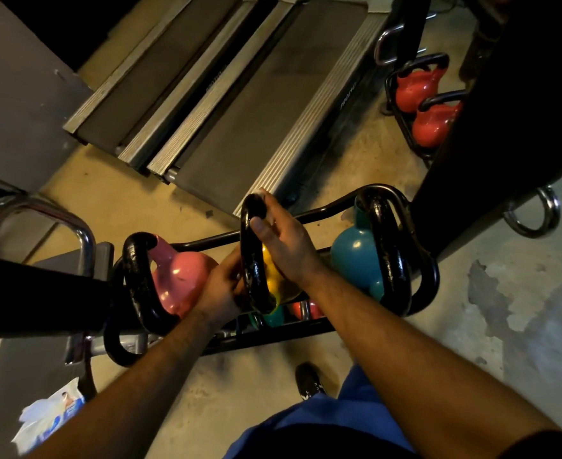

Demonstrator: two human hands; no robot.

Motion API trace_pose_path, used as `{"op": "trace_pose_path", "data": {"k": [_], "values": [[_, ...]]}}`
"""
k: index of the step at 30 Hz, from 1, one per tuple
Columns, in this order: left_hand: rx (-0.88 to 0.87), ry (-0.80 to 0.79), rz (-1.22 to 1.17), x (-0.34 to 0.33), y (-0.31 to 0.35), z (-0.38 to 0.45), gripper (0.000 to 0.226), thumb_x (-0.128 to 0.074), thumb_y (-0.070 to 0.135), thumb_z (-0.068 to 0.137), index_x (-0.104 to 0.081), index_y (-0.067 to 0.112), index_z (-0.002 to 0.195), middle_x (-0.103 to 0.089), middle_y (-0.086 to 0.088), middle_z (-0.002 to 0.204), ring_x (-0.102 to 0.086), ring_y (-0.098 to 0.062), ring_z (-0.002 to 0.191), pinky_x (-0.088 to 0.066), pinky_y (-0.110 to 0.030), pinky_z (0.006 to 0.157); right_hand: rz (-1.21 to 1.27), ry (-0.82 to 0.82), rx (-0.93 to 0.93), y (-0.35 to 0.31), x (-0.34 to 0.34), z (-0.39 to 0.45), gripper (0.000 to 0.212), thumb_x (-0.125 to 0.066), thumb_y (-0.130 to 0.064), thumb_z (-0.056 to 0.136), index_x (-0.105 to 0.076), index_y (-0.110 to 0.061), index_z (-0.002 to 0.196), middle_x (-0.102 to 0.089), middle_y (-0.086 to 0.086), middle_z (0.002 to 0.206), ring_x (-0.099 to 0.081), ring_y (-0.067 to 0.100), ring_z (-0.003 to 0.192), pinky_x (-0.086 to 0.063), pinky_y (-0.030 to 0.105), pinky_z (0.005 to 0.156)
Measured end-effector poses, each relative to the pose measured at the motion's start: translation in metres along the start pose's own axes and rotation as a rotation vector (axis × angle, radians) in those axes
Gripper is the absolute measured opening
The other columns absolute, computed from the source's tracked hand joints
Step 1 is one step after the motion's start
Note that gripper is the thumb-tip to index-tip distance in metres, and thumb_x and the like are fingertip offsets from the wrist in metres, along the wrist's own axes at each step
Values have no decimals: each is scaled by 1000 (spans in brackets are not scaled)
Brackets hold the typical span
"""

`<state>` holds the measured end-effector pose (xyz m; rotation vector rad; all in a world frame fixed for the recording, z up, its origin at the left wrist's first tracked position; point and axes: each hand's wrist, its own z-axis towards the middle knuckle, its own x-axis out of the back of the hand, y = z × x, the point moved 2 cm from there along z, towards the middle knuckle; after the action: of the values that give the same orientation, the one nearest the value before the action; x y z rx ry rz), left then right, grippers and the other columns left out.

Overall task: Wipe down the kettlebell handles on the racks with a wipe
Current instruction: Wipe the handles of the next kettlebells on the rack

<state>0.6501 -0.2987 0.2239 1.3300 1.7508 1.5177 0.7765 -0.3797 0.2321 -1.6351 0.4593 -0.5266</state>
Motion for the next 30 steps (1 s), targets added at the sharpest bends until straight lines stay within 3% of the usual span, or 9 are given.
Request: {"op": "trace_pose_path", "data": {"k": [4,7,10,15,17,19,21,26,30], "values": [[15,7,-31,2,4,0,44,-70,13,84,-51,2,122,-73,14,82,-67,-1,75,-52,-16,67,-40,-30,157,-3,-1,-7,99,-33,-88,81,-29,-26,157,-25,-7,165,-24,5,150,-28,27,119],[64,45,-58,0,1,0,14,-56,7,95,-53,6,110,-71,10,72,-67,-2,66,-52,-16,61,66,-6,85,-7,4,-3,88,-42,-80,85,-37,-25,154,-32,-5,162,-28,3,148,-28,34,122],[97,30,-76,-1,-3,2,27,-42,-13,97,-51,0,119,-70,6,80,-67,-1,71,-52,-15,63,-11,-61,181,-16,0,-10,70,-42,-61,92,-50,-17,146,-36,-4,160,-24,3,150,-25,32,122],[47,72,23,-2,1,1,27,-36,-5,102,-57,11,104,-69,9,69,-66,-3,62,-53,-17,57,-46,-19,85,-26,6,-4,71,-42,-62,91,-46,-22,150,-33,-5,162,-28,7,149,-31,43,121],[35,92,-60,-1,0,2,14,-45,6,101,-57,9,108,-72,7,79,-68,-5,74,-54,-18,65,-123,-50,217,-27,2,-15,64,-47,-53,94,-51,-16,146,-38,-1,160,-26,9,150,-28,42,122],[42,101,-137,2,0,2,25,-57,21,96,-55,6,117,-72,3,94,-66,-12,92,-55,-23,77,-186,-93,324,-21,-1,-28,58,-50,-45,96,-52,-13,145,-39,1,159,-23,11,152,-24,47,124],[50,55,-177,0,2,2,27,-52,9,98,-54,6,125,-70,-2,102,-62,-20,99,-52,-31,85,-147,-55,285,-22,7,-25,58,-49,-44,97,-52,-13,146,-39,0,160,-24,11,152,-27,50,122],[19,45,-37,2,6,-3,24,-45,-3,99,-54,10,117,-68,3,98,-65,5,89,-53,-22,83,-285,-101,353,-31,3,-44,49,-49,-36,98,-57,-13,141,-46,1,155,-25,8,151,-25,40,124],[-84,65,5,6,1,-6,48,-63,31,92,-53,17,137,-57,-15,135,-54,-32,127,-41,-55,108,-293,-41,267,-38,18,-32,58,-48,-43,97,-50,-16,148,-40,0,159,-26,8,151,-27,47,123]]}}
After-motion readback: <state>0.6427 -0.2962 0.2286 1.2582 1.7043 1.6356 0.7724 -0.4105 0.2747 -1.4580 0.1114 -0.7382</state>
